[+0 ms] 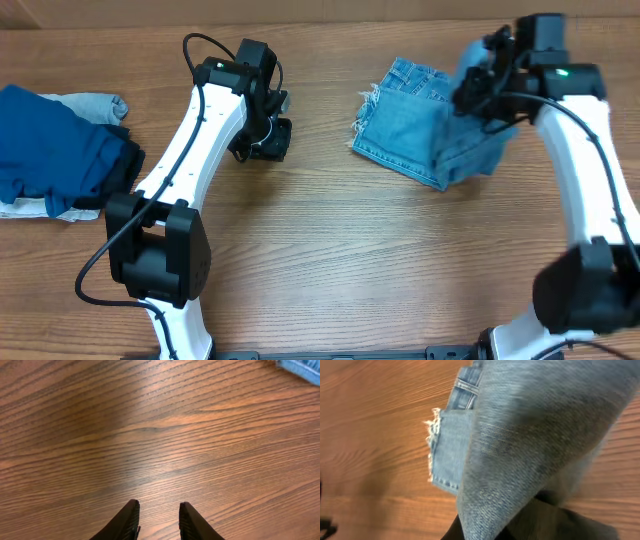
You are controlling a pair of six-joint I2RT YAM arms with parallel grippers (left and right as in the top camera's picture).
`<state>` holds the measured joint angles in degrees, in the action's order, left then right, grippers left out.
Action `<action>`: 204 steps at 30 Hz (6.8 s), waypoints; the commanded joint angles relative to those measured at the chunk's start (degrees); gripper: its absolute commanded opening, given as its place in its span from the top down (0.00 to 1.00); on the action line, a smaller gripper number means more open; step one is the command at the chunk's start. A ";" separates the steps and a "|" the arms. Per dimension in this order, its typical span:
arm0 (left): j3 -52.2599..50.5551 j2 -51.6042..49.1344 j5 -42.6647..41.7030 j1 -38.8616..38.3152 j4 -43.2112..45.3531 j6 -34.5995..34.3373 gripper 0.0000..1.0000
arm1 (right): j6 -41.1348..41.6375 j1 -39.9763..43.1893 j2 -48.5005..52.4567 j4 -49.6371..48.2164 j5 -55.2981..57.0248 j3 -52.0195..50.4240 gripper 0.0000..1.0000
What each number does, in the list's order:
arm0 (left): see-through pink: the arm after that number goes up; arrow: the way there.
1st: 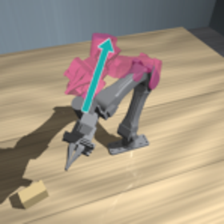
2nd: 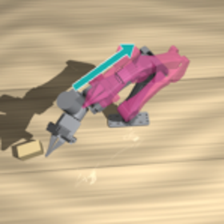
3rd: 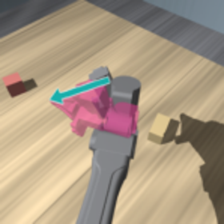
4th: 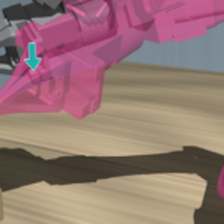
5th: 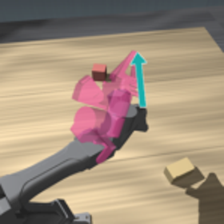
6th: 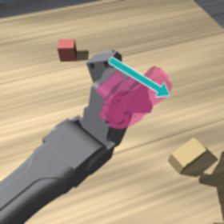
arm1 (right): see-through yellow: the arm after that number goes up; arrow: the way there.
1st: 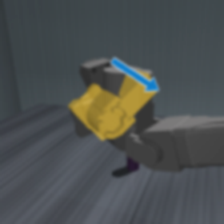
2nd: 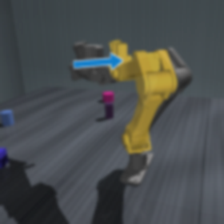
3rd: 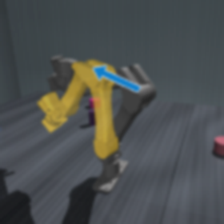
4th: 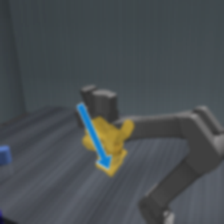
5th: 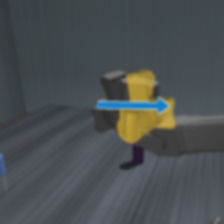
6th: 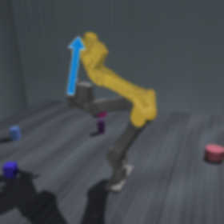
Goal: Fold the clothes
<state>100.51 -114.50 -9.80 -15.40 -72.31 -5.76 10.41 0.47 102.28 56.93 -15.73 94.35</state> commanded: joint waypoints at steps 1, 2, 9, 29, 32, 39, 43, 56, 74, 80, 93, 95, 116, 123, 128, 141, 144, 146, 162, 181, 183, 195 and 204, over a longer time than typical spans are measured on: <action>1.31 -0.07 -0.35 -0.02 -0.96 1.07 0.70 | 7.85 -1.11 6.36 -3.19 2.19 1.25 0.96; 1.31 -0.07 -0.35 -0.02 -1.18 1.07 0.70 | 8.96 -1.11 7.72 -3.93 2.19 1.25 0.96; 1.31 -0.07 -0.35 -0.02 -0.70 1.07 0.70 | 12.33 -3.65 9.70 -10.45 -2.49 1.27 0.96; 1.25 -11.74 -14.38 -18.21 48.26 -7.48 0.80 | 3.45 12.83 -7.91 25.33 22.36 4.24 0.96; 1.25 -15.87 -16.72 -18.16 55.80 -10.29 0.83 | 6.29 12.83 -7.91 25.59 25.14 3.54 0.96; 1.27 -13.73 -18.36 -14.03 54.80 -10.51 0.87 | -2.23 11.47 -8.11 17.11 5.35 2.10 0.96; 1.29 -5.51 -15.80 -8.02 47.04 -4.92 0.85 | -4.96 10.25 -8.63 16.41 -9.73 10.49 0.96; 1.29 16.00 5.40 4.33 23.67 1.31 0.84 | 1.84 -23.93 -8.72 6.64 -20.22 32.52 0.96; 1.29 22.34 6.99 21.90 19.50 -0.02 0.84 | -12.00 -33.18 1.81 -13.81 -37.64 32.39 0.96; 1.29 22.47 4.22 24.48 19.74 -0.02 0.83 | -12.11 -33.03 2.54 -25.59 -52.98 32.39 0.96; 1.29 22.47 2.29 24.37 17.90 0.63 0.84 | -34.67 -16.90 7.15 26.97 -2.12 25.94 0.96; 1.29 22.47 2.27 24.37 17.75 0.63 0.84 | -34.64 -14.84 7.30 29.27 4.31 25.07 0.96; -6.95 16.68 -15.41 -2.89 22.32 -11.85 0.87 | 4.61 0.61 8.98 15.06 32.20 7.23 0.96; -17.42 -0.22 -26.64 -18.60 59.76 -35.41 0.92 | 4.20 0.50 8.96 18.29 32.20 7.30 0.96; -17.42 -10.32 -24.76 -22.32 64.41 -45.68 0.96 | 4.24 -0.52 8.72 19.91 31.95 8.04 0.96; -17.53 -16.28 -21.70 -22.43 62.27 -43.87 0.96 | 1.64 -14.71 3.69 29.11 9.22 16.37 0.96; -17.53 -16.20 -23.32 -22.40 62.27 -41.59 0.96 | 3.39 -17.99 3.69 28.63 8.31 16.37 0.96; -17.51 -15.67 -24.44 -22.21 62.03 -39.17 0.96 | 3.39 -18.27 3.69 28.41 8.09 16.35 0.96; -17.49 9.70 -0.13 -5.40 32.02 -21.44 0.87 | 6.19 -23.50 5.27 22.60 0.35 16.24 0.96; -17.49 24.63 5.33 2.36 27.76 -13.51 0.76 | 18.21 -42.84 15.80 14.32 0.63 11.91 0.62; -17.49 24.63 5.38 2.36 27.69 -13.49 0.76 | 18.36 -43.39 15.80 13.79 0.63 11.91 0.61; -17.49 24.59 5.29 2.19 26.60 -13.49 0.73 | 14.21 -43.58 6.29 21.79 11.76 11.91 0.67; -17.66 10.32 -8.52 -1.77 29.14 -12.90 0.96 | 9.99 -34.18 5.16 13.27 13.16 1.27 0.96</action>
<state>82.91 -99.22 -12.03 -15.46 -44.16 -19.44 23.90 -34.70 108.92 73.23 3.90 101.75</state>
